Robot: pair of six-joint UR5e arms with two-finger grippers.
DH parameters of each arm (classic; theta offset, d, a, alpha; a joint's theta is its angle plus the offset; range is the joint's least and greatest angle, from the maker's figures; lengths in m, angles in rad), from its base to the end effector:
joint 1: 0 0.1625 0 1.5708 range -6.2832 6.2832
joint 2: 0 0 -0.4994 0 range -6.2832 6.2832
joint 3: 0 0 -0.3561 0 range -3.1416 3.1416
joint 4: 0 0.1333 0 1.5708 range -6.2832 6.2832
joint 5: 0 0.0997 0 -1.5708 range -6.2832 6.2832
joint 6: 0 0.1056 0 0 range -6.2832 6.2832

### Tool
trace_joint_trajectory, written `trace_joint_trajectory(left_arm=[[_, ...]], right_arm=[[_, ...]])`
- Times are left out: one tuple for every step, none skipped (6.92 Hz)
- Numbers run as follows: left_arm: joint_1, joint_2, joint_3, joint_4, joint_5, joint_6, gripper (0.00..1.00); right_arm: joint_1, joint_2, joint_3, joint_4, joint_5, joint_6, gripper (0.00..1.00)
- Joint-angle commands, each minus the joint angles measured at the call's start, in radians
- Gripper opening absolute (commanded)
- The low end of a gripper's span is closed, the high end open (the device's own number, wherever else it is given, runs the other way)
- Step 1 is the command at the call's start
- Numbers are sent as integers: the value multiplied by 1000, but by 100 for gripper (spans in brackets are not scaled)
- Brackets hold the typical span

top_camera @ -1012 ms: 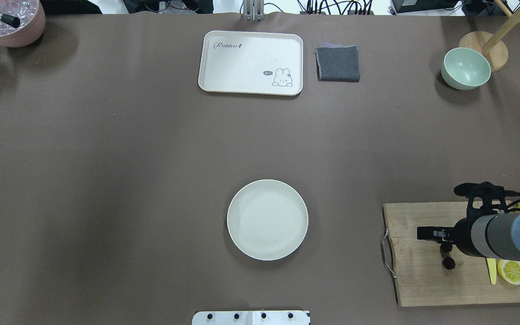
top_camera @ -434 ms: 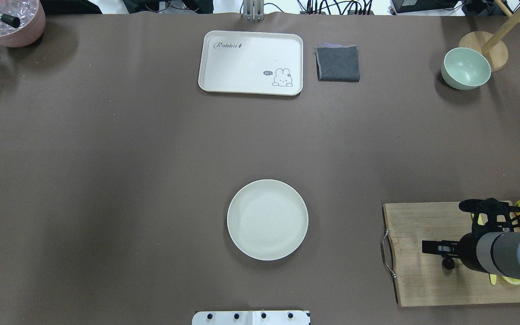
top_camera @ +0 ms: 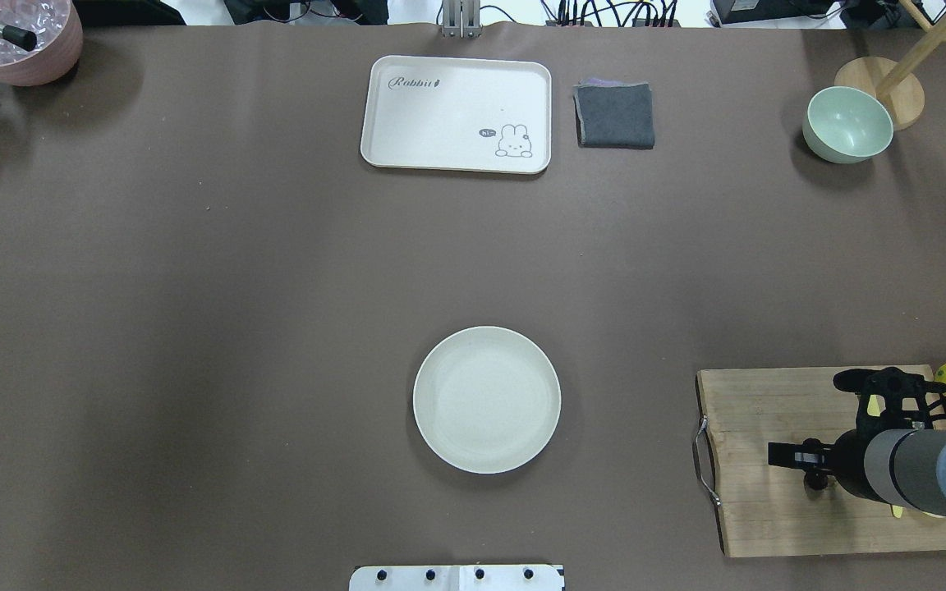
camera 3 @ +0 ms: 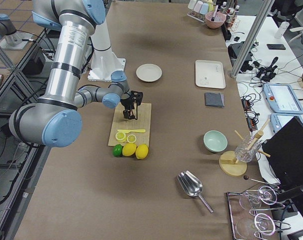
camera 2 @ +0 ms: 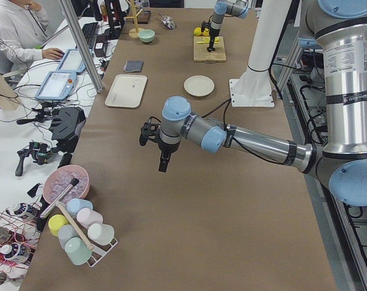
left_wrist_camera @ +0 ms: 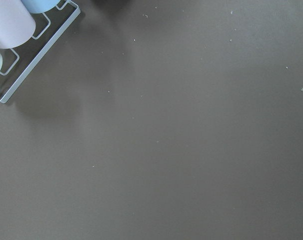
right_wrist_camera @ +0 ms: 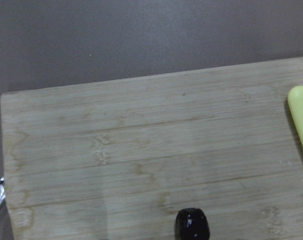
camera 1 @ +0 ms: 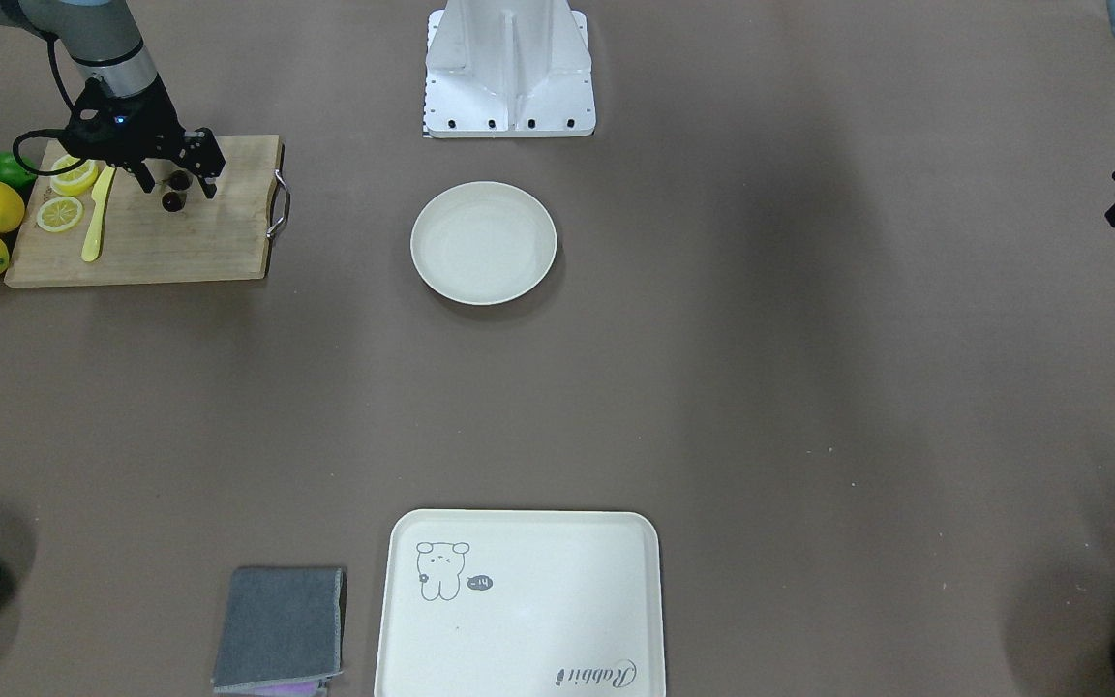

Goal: Place red cherry on plate
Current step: 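Lower the right gripper and grasp the dark cherries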

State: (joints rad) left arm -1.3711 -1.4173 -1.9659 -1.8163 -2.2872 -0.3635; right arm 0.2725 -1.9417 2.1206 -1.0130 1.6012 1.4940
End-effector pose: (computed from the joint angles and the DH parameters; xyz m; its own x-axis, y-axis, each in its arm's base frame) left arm 0.0156 -0.3996 0.5945 0.6962 0.1135 -0.7088 0.0773 0.9698 0.2312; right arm -0.2676 -0.2098 0.5758 0.7304 0.1245 0.6716 -0.1939 0.9806 0.0291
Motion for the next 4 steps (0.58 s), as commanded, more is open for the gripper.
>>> trace_joint_trajectory(left_arm=[[1,0,1,0,0,0,98],[1,-2,1,0,0,0,98],[1,-6,1,2,2,0,98],[1,-8,2,2,2,0,98]], right_arm=[[-10,0,-1,1,-16,17,55],[-15,0,-1,1,-21,17,47],[-16,0,-1,2,-21,17,38],[-16,0,-1,2,-21,15,25]])
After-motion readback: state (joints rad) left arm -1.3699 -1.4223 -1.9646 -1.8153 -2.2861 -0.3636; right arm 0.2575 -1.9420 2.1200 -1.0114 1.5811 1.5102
